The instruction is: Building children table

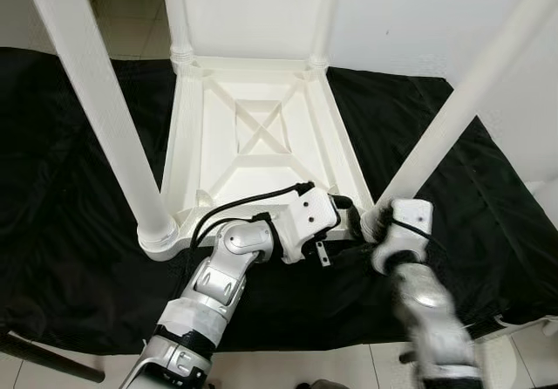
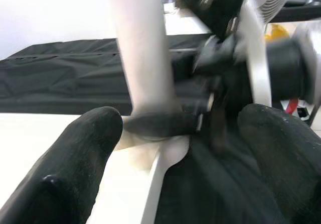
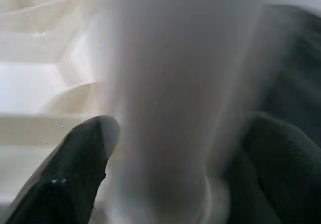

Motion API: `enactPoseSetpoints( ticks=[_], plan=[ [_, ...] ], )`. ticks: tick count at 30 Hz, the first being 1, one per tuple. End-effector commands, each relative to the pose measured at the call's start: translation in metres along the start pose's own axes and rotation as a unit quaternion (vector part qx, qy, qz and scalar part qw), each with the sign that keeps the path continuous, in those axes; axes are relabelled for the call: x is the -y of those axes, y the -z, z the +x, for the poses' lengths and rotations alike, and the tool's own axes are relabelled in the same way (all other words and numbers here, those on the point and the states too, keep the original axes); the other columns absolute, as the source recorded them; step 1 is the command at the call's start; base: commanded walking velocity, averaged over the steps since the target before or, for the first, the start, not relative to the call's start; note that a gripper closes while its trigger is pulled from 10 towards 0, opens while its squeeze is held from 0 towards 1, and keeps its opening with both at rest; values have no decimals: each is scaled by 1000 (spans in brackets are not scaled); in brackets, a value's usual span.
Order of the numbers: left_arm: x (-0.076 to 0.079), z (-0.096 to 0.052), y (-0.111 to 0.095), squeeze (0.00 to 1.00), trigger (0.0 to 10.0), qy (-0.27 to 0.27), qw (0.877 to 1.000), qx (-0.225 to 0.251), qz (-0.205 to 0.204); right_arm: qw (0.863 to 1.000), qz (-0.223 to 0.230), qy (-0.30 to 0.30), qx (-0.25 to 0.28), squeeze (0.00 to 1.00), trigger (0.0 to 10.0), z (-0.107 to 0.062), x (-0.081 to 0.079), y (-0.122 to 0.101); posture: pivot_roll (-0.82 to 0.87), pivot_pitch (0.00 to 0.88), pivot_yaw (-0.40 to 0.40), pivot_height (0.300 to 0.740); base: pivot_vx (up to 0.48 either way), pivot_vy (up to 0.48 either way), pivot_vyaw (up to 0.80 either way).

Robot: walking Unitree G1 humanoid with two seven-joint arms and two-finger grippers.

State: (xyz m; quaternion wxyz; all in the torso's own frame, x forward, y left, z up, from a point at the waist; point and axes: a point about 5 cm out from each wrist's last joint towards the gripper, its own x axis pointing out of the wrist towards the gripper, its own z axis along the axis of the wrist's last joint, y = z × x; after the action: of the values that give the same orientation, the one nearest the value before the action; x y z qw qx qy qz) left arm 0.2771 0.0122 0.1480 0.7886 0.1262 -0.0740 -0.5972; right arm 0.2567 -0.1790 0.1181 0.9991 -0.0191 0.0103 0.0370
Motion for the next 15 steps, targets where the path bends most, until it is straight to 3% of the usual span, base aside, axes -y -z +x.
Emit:
enactPoseSetpoints(
  ticks=[1, 2, 6, 8, 15],
  plan=[
    [-2, 2, 1, 0, 10000, -46, 999, -5, -4, 999, 1, -33, 5, 0, 10000, -2, -2, -1, 8, 0, -68, 740, 0, 0, 0],
    [-2, 2, 1, 0, 10000, -46, 999, -5, -4, 998, -22, -58, 9, 0, 10000, -4, 8, -2, 9, 0, -70, 740, 0, 0, 0],
    [-2, 2, 1, 0, 10000, -46, 999, -5, -4, 996, -34, -78, 11, 0, 10000, -4, 16, -3, 11, 0, -69, 740, 0, 0, 0],
    [-3, 2, 1, 0, 10000, -48, 999, -5, -4, 988, -68, -139, 11, 0, 10000, -1, 27, -7, 8, 0, -66, 740, 0, 0, 0],
    [-5, 3, 1, 0, 10000, -48, 999, -4, -2, 970, -104, -218, -16, 0, 10000, 14, 30, -4, 10, 0, -59, 740, 0, 0, 0]
  ],
)
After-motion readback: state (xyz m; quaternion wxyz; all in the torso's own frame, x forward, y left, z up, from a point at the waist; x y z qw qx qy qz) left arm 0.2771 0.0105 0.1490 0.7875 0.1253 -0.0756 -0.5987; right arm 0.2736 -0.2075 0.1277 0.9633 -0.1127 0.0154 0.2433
